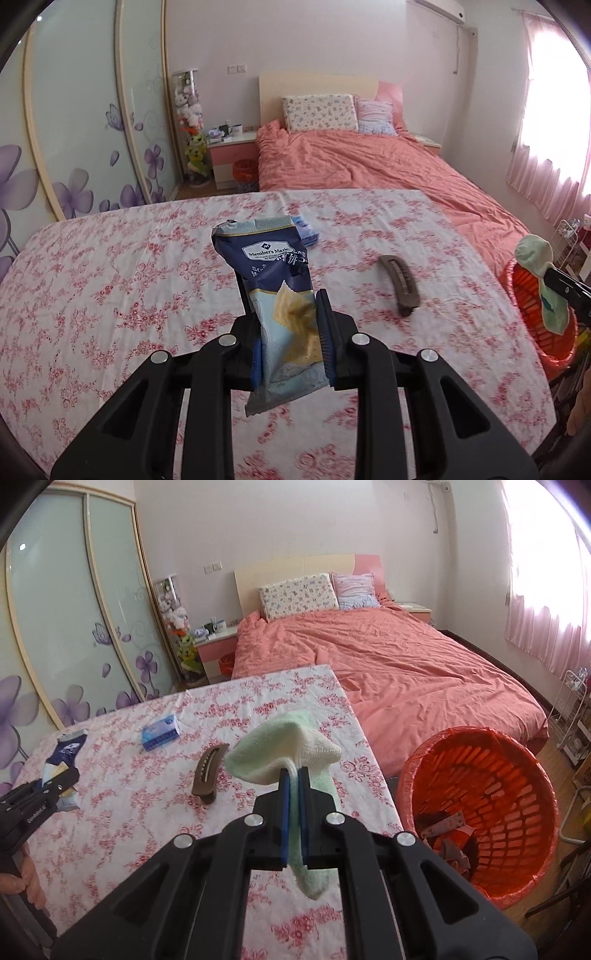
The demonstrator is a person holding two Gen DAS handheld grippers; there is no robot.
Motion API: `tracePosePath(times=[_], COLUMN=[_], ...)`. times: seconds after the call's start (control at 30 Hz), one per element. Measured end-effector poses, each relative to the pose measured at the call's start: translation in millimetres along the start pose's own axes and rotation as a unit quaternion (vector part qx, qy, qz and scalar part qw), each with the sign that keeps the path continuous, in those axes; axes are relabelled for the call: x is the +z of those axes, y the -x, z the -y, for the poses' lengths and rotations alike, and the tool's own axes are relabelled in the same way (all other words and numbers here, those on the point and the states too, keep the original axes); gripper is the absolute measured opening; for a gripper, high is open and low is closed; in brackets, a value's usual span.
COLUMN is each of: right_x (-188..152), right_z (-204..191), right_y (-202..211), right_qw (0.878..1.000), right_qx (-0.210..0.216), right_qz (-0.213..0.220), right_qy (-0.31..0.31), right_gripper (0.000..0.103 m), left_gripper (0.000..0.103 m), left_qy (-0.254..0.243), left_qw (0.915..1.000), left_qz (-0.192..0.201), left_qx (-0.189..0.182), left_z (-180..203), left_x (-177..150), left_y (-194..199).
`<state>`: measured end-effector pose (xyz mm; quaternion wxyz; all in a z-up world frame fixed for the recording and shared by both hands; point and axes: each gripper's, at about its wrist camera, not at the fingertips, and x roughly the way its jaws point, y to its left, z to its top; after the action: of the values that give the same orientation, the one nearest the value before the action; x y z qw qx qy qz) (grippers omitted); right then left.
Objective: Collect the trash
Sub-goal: 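Carry the cracker packet and green sock over the orange basket with both grippers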
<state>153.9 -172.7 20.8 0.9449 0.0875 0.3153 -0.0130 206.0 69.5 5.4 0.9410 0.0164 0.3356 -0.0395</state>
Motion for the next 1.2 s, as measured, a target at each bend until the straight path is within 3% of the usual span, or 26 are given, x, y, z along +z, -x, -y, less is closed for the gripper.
tracePosePath(times=[0.2,0.53,0.8,1.2], right_x=[-5,-11,-17,-21], right_z=[17,51,99,182], right_y=[43,85,90,73], right_qw=[0.999,0.994,0.992,0.985], right_qx=[-0.001,-0.048,-0.070,-0.093], right_qz=[0.040,0.092,0.092,0.087], right_qy=[-0.019,-0.024,-0.058,-0.120], right_gripper=[0.006,0.006,0.006,0.006], left_gripper=[0.025,0.025,0.025,0.025], left_qy=[-0.018,-0.056,-0.086,-0.122], left_qw=[0.9986,0.9916,0.9823,0.9602], left_qz=[0.024,0.045,0.044,0.027], left_qx=[-0.043,-0.108,-0.161,-0.250], left_z=[35,104,158,251], left_x=[-1,0,-1,-9], left_y=[28,43,38,12])
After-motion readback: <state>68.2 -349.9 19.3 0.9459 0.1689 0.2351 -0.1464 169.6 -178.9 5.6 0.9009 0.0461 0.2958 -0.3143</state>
